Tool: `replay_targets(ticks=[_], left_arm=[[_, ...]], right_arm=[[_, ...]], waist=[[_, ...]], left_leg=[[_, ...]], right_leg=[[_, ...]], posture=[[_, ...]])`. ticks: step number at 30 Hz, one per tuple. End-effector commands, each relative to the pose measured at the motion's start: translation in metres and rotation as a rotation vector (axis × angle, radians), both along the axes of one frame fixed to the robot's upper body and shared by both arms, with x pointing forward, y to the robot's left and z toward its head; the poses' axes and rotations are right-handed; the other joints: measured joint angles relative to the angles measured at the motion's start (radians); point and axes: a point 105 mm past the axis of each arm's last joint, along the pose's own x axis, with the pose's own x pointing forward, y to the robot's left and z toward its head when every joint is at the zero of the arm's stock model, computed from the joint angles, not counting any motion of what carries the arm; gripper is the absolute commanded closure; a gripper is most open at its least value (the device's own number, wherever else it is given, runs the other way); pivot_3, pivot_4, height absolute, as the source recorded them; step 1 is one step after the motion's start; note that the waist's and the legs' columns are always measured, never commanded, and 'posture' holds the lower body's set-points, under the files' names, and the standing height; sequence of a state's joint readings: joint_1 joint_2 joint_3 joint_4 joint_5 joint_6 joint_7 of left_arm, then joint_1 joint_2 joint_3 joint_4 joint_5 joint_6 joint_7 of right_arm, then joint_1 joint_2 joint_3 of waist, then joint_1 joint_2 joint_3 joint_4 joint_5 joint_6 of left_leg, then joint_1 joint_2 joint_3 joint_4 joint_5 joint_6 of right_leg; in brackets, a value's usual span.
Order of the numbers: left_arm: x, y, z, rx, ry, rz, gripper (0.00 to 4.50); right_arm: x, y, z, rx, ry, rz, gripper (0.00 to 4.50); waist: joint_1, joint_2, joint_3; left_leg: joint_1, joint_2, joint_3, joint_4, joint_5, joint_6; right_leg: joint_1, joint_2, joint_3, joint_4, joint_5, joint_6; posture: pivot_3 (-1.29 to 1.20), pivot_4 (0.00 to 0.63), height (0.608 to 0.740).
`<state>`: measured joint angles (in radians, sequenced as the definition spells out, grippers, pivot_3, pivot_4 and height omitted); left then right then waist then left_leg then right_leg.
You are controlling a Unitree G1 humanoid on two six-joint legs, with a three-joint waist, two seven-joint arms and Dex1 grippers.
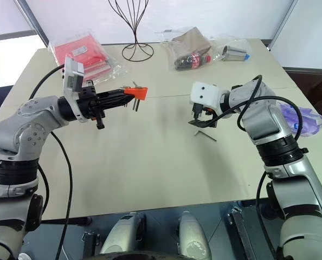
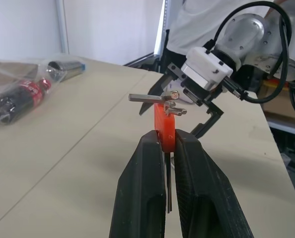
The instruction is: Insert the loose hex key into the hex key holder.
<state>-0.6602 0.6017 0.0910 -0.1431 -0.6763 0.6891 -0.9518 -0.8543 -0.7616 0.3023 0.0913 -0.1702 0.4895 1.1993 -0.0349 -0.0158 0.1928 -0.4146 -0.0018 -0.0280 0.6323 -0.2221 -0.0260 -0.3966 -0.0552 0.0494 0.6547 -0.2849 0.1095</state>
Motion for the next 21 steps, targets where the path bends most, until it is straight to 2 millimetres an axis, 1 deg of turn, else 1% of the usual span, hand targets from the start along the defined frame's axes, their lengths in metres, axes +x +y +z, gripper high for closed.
replay_targets(ticks=[1,5,12,13,15,16,17,18,21], left_arm=[[-0.006,-0.001,0.013,-0.013,-0.065,-0.009,4.50],[-0.005,-0.001,0.012,-0.012,-0.067,-0.010,4.50],[-0.005,-0.001,0.013,-0.011,-0.070,-0.004,4.50],[-0.005,0.000,0.013,-0.010,-0.071,-0.002,4.50],[-0.006,0.000,0.013,-0.007,-0.072,0.001,4.50],[-0.006,0.001,0.013,-0.007,-0.072,0.004,4.50],[-0.006,0.001,0.013,-0.007,-0.072,0.006,4.50],[-0.006,0.001,0.013,-0.007,-0.073,0.008,4.50],[-0.006,0.002,0.014,-0.007,-0.078,0.015,4.50]], right_arm=[[0.003,-0.012,-0.002,-0.028,0.023,-0.039,0.04],[0.006,-0.021,-0.018,-0.048,0.097,-0.077,0.04],[0.009,-0.030,-0.033,-0.075,0.152,-0.106,0.04],[0.009,-0.031,-0.036,-0.076,0.164,-0.110,0.28],[0.009,-0.031,-0.041,-0.079,0.178,-0.112,0.90],[0.009,-0.032,-0.044,-0.083,0.191,-0.115,1.45],[0.008,-0.032,-0.046,-0.086,0.200,-0.116,1.81],[0.008,-0.032,-0.049,-0.085,0.213,-0.120,2.29],[0.008,-0.034,-0.055,-0.088,0.247,-0.127,3.52]], waist=[[0.001,0.000,0.000],[-0.001,0.000,0.000],[-0.003,0.000,0.000],[-0.003,0.000,0.000],[-0.003,0.000,0.000],[-0.003,0.000,0.000],[-0.003,0.000,0.000],[-0.003,0.000,0.000],[-0.004,0.000,0.000]], left_leg=[[0.000,0.000,0.000,0.000,0.000,0.000],[0.000,-0.001,0.000,0.000,0.000,0.000],[0.000,-0.001,0.000,0.000,0.000,0.000],[0.000,-0.001,0.000,0.000,0.000,0.000],[0.000,-0.001,0.000,0.000,0.000,0.000],[0.000,-0.001,0.000,0.000,0.000,0.000],[0.000,-0.001,0.000,0.000,0.000,0.000],[0.000,-0.001,0.000,0.000,0.000,0.000],[0.000,-0.001,0.000,0.000,0.000,0.000]], right_leg=[[0.000,0.000,0.000,0.000,0.000,0.000],[0.000,0.000,0.000,0.000,0.000,0.000],[0.000,0.000,0.000,0.000,0.000,0.000],[0.000,0.000,0.000,0.000,0.000,0.000],[0.000,0.000,0.000,0.000,0.000,0.000],[0.000,0.000,0.000,0.000,0.000,0.000],[0.000,0.000,0.000,0.000,0.000,0.000],[0.000,0.000,0.000,0.000,0.000,0.000],[0.000,0.000,0.000,0.000,0.000,0.000]], posture=[[0.00,0.150,0.740],[0.00,0.150,0.740],[0.00,0.150,0.740],[0.00,0.150,0.740],[0.00,0.150,0.740],[0.00,0.150,0.740],[0.00,0.150,0.740],[0.00,0.150,0.740],[0.00,0.150,0.740]])
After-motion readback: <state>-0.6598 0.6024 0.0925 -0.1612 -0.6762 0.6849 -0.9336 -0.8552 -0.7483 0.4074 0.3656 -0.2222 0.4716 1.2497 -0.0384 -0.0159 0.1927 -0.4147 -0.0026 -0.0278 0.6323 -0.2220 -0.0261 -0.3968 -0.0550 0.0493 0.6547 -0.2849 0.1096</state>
